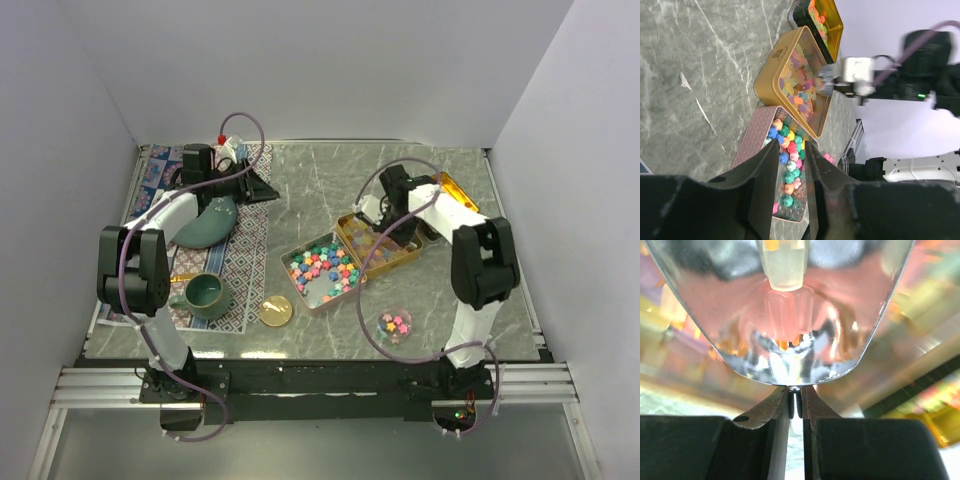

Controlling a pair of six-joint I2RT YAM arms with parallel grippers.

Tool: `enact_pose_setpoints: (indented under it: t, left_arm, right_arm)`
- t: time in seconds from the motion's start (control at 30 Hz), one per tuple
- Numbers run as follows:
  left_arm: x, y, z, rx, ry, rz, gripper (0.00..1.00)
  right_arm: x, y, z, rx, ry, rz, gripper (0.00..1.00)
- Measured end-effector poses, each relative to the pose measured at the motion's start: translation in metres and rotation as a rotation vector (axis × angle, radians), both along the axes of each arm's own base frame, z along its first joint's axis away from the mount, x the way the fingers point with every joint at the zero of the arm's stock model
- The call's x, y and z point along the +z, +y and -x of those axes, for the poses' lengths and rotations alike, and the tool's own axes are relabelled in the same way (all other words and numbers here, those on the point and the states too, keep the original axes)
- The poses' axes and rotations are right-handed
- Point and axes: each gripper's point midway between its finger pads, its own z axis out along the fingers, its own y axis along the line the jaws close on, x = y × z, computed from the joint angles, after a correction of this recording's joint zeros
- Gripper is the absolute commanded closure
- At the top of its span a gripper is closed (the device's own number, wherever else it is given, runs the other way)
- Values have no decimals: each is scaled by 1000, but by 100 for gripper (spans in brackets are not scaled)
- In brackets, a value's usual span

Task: Pack the candies
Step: Scoop the fake candies from the storage box, then place the fake candies in the packing bottle.

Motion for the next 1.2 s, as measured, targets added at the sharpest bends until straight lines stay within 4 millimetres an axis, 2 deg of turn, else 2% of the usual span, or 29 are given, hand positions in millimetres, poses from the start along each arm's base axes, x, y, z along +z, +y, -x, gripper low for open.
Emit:
enact_pose_setpoints:
  t: [0.2,0.23,0.27,0.3,0.37,0.57,0.67,0.73,0.83,0.9,1.07,1.2]
  left_arm:
    - [3,-1,-2,-2,-13,-1,65]
    - [3,-2,-1,-6,-13,0,70]
    - [4,-4,0,-12,-13,4,79]
    - [5,-7,2,-25,-16,15,99]
    - [11,-20,12,-75,-25,55,99]
    - [33,-84,67,-300,-24,183,99]
    - [41,-108,90,-397,-34,206,99]
    - [45,-118,99,-433,-31,214,99]
    - [46,-119,100,-438,-33,217,99]
    - [44,-116,97,-423,-30,211,99]
    - [33,-103,84,-371,-45,173,99]
    - [24,-90,74,-322,-63,124,99]
  right_arm:
    - [70,1,-3,53,-173,-48,100]
    - [79,-1,0,63,-191,-50,100]
    - [87,-2,3,73,-203,-51,100]
    - [91,-2,6,78,-208,-51,100]
    - [100,-4,17,87,-202,-47,100]
    - [99,3,37,90,-140,-45,100]
    - [98,17,43,121,-128,-51,100]
    - [98,27,49,143,-119,-64,100]
    - [100,37,60,175,-117,-95,100]
    - [102,30,74,193,-125,-95,100]
    - [98,-6,132,278,-155,-51,100]
    - [84,-38,174,355,-155,29,100]
